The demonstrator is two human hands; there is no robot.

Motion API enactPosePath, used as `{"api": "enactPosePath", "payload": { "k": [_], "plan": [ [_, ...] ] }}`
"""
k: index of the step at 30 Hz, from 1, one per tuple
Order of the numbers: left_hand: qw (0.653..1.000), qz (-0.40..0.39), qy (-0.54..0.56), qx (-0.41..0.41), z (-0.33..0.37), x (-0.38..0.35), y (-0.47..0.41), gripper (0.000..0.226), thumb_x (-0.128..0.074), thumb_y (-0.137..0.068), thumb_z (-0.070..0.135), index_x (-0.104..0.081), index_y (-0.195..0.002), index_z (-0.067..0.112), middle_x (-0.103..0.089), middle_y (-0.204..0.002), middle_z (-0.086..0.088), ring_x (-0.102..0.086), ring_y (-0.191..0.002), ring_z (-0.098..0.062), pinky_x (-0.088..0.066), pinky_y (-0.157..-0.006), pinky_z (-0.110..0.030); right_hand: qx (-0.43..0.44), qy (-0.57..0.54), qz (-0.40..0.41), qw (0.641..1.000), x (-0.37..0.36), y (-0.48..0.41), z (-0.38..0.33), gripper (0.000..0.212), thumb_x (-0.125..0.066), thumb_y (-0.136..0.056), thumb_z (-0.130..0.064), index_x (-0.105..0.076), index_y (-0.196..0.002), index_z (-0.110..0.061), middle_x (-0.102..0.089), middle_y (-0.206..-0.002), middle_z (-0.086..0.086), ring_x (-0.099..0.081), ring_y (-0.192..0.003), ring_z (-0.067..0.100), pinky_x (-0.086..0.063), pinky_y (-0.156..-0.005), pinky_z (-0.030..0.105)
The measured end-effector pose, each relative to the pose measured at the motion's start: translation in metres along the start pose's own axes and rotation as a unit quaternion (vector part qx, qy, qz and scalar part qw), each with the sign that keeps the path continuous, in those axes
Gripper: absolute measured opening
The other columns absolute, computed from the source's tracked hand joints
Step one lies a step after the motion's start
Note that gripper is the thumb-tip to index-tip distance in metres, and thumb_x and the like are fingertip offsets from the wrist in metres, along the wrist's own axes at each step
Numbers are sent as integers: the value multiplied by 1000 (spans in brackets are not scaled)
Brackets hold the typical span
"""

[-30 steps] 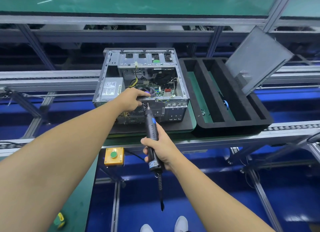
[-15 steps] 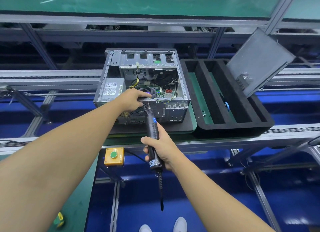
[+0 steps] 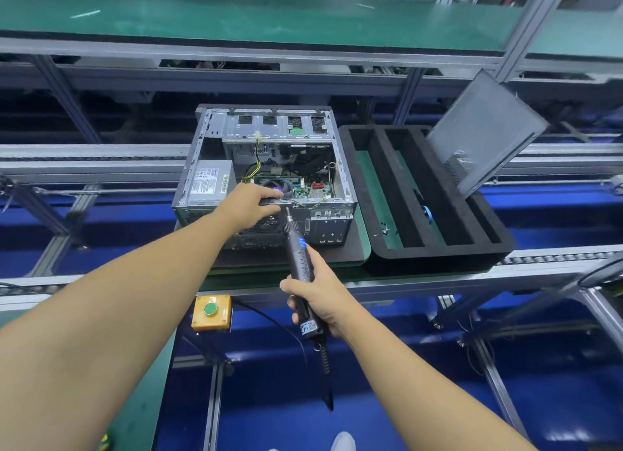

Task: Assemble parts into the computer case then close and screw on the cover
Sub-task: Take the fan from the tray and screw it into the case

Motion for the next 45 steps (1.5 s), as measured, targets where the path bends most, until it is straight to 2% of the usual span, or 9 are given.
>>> {"api": "enactPosePath", "payload": {
  "k": [5, 7, 10, 15, 21, 26, 33, 41, 45],
  "plan": [
    [999, 32, -20, -27, 13, -1, 11, 53, -64, -91, 14, -52, -142, 23, -64, -132, -2, -64, -110, -27, -49, -96, -38, 12, 6, 4, 1000, 13, 6, -14, 86, -74, -84, -8, -34, -149, -48, -60, -82, 3, -57, -60, 18, -52, -51, 33],
    [991, 107, -26, -81, 29, 6, 16, 53, -61, -82, 3, -60, -133, 16, -65, -129, -3, -60, -117, -27, -45, -101, -45, 19, 9, 8, 1000, 21, 6, -20, 88, -74, -84, -8, -32, -150, -47, -59, -82, 3, -56, -59, 19, -51, -51, 32],
    [979, 176, -6, -104, 56, 12, 15, 30, -57, -81, 1, -69, -104, 16, -70, -99, 2, -62, -93, -20, -49, -86, -43, 27, 11, 17, 999, 37, 7, -28, 90, -75, -83, -8, -31, -151, -48, -60, -84, 3, -56, -60, 19, -52, -50, 32],
    [985, 101, 126, -54, 99, -16, -9, 29, -47, -89, 2, -61, -80, 26, -64, -69, 11, -51, -51, -7, -39, -52, -25, 52, 13, 39, 998, 83, 4, -40, 84, -75, -81, -9, -36, -143, -50, -62, -87, 5, -58, -62, 20, -53, -52, 33],
    [976, 64, 205, -23, 162, -53, -64, 25, -44, -88, 5, -57, -86, 27, -68, -74, 9, -56, -57, -1, -40, -49, -13, 66, 26, 85, 994, 179, -9, -59, 32, -74, -85, -4, -54, -108, -12, -61, -79, 7, -61, -59, 19, -57, -55, 36],
    [987, -75, 143, 5, 204, -115, -129, 16, -48, -91, 13, -58, -97, 24, -65, -87, 7, -56, -65, -11, -39, -45, -16, 41, 21, 104, 994, 274, -33, -73, 36, -74, -86, 2, -52, -112, -11, -62, -91, 12, -63, -66, 24, -59, -65, 43],
    [978, -204, 1, 49, 196, -198, -188, 34, -43, -88, -2, -65, -103, 19, -67, -115, 1, -61, -106, -19, -49, -92, -30, -21, -18, 104, 994, 364, -78, -64, 42, -71, -87, -19, -52, -124, -16, -64, -80, 4, -57, -57, 21, -53, -54, 35],
    [944, -261, -201, -20, 180, -249, -212, 26, -55, -93, 16, -67, -112, 28, -67, -119, 6, -60, -111, -18, -40, -98, -32, -68, 20, 113, 991, 403, -121, -45, 74, -69, -94, -18, -29, -157, -19, -58, -106, 6, -56, -54, 18, -52, -53, 31],
    [890, -320, -320, -53, 173, -279, -210, 21, -56, -93, 25, -71, -107, 27, -69, -109, 6, -58, -112, -15, -11, -121, -40, -87, 41, 101, 990, 410, -135, -35, 73, -69, -94, -17, -32, -156, -21, -66, -87, 1, -57, -56, 19, -52, -53, 32]
  ]
}}
Point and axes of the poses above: each hand's wrist, its own y-axis away from the middle knuckle, its own x-axis out of the back of the hand, z = x × y, the point moved 7 cm from there along -y, towards the middle knuckle
